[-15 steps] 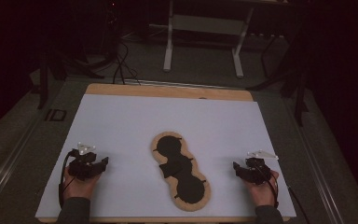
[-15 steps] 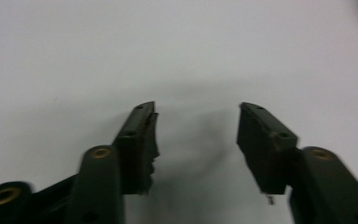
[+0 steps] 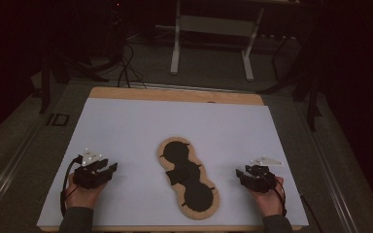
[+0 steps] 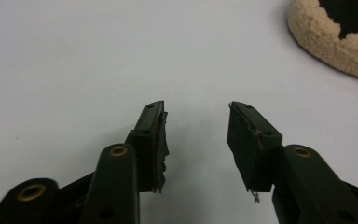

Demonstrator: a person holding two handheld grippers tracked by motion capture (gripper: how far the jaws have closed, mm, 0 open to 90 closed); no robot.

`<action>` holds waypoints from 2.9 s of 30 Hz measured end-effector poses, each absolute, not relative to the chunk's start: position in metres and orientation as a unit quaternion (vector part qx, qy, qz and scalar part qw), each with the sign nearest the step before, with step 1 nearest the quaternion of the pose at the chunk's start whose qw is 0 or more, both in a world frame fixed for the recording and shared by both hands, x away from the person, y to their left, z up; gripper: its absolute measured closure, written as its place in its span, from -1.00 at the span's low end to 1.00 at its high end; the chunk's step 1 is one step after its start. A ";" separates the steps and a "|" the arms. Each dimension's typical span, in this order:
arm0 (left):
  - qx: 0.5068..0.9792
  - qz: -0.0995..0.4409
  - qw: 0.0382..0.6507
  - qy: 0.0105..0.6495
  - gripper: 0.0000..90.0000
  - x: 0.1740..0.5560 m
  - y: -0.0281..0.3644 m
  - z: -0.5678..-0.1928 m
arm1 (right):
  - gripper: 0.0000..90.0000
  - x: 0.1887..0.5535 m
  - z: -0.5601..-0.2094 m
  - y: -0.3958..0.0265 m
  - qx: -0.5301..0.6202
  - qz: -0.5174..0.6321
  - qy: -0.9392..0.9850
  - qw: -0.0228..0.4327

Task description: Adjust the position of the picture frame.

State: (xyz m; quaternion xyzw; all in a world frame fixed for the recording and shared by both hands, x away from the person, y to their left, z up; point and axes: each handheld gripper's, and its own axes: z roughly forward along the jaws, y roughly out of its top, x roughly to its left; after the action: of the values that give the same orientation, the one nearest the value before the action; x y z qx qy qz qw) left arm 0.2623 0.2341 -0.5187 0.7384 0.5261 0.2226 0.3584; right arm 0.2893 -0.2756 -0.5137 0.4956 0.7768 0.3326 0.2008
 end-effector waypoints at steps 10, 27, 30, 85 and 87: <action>0.751 0.192 0.365 0.515 0.59 0.263 0.232 -0.520 | 0.41 0.282 -0.507 -0.263 0.475 0.368 0.782 0.164; 0.767 0.179 0.362 0.499 0.99 0.263 0.228 -0.521 | 0.99 0.268 -0.497 -0.240 0.426 0.392 0.806 0.121; 0.767 0.180 0.362 0.499 0.99 0.263 0.228 -0.521 | 1.00 0.266 -0.495 -0.235 0.418 0.398 0.808 0.116; 0.764 0.188 0.357 0.503 0.92 0.263 0.227 -0.521 | 1.00 0.244 -0.500 -0.147 0.324 0.409 0.850 0.074; 0.764 0.188 0.358 0.503 0.92 0.263 0.228 -0.521 | 0.99 0.242 -0.501 -0.142 0.318 0.408 0.853 0.073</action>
State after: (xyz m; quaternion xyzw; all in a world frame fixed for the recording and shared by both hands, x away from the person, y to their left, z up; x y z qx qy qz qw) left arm 0.2634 0.2277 -0.5212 0.7639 0.5031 0.1883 0.3576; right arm 0.2421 -0.1421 -0.5009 0.3177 0.8529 0.4077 0.0731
